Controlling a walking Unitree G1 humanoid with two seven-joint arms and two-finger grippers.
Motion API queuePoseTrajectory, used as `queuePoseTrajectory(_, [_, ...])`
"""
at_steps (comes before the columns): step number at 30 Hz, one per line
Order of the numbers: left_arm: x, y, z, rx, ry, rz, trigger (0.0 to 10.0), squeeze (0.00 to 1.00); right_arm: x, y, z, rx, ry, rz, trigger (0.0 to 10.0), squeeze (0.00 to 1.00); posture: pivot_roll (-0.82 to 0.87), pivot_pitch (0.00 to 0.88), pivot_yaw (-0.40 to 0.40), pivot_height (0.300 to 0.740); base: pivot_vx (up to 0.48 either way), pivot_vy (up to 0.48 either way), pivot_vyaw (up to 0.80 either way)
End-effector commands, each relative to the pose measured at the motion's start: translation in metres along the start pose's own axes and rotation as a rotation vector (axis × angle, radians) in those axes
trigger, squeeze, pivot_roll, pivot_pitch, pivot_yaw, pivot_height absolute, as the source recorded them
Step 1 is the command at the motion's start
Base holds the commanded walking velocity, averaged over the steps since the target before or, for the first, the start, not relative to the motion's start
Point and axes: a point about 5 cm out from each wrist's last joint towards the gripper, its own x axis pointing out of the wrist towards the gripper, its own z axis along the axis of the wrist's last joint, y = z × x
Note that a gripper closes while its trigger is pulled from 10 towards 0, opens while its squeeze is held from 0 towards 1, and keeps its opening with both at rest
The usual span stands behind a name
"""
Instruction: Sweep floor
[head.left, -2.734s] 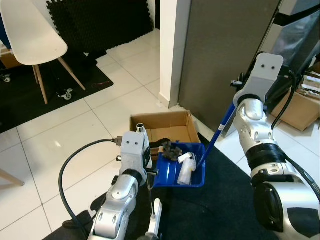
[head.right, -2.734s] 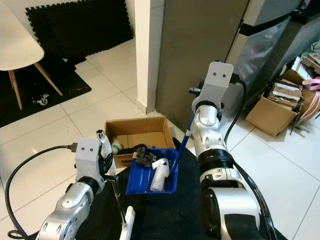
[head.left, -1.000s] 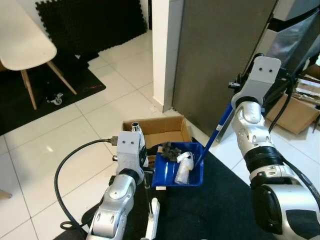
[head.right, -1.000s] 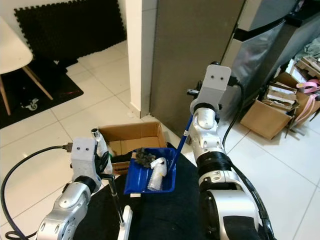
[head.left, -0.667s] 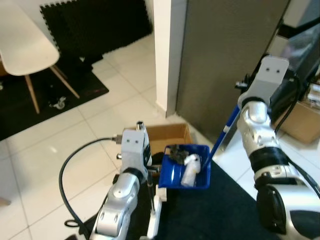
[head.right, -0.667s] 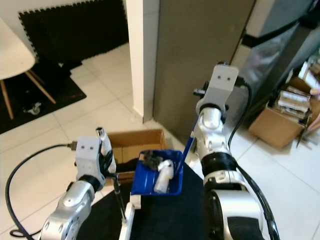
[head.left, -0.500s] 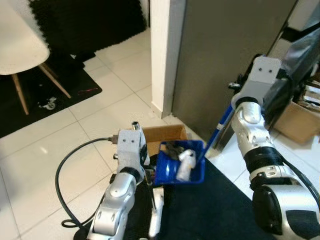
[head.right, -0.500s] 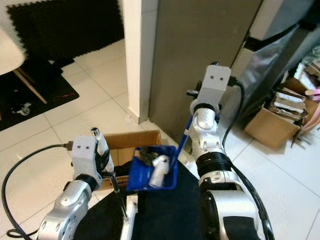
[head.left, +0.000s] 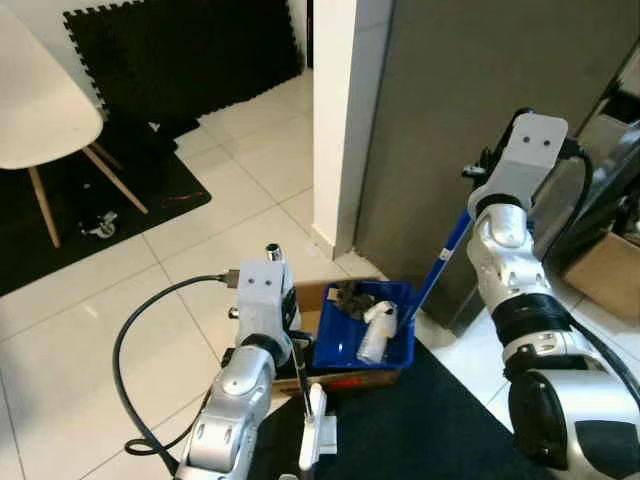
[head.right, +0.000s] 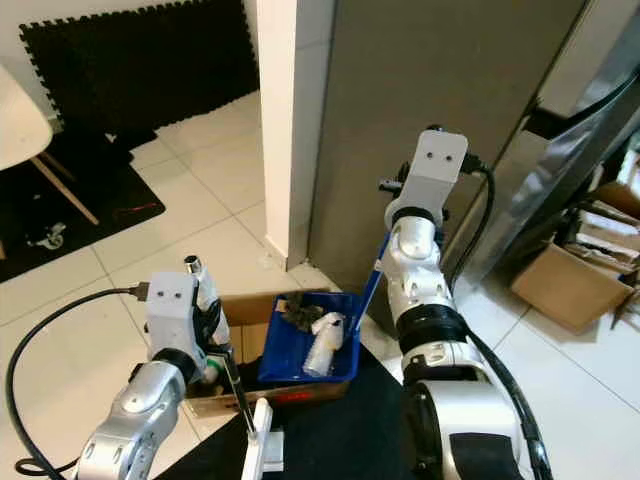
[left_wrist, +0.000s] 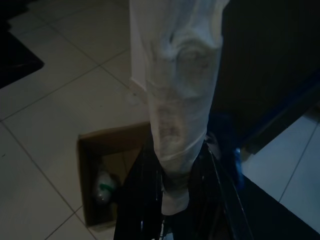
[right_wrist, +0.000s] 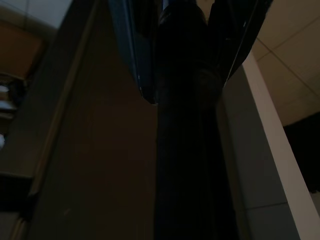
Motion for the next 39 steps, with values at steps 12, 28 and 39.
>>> queuePoseTrajectory(12, [-0.004, -0.004, 0.000, 0.006, -0.008, -0.006, 10.0, 0.00, 0.001, 0.000, 0.010, -0.005, -0.073, 0.019, 10.0, 0.00, 0.12, 0.131, -0.032, 0.740, 0.000, 0.000, 0.00])
queuePoseTrajectory(28, [-0.008, -0.001, -0.004, 0.005, 0.008, 0.013, 10.0, 0.00, -0.005, 0.041, 0.042, -0.006, -0.333, 0.221, 10.0, 0.00, 0.15, 0.142, -0.050, 0.740, 0.000, 0.000, 0.00])
queuePoseTrajectory(39, [-0.008, -0.001, -0.005, 0.006, 0.011, 0.017, 10.0, 0.00, -0.024, 0.063, 0.058, -0.048, -0.544, 0.352, 10.0, 0.00, 0.15, 0.135, -0.049, 0.740, 0.000, 0.000, 0.00])
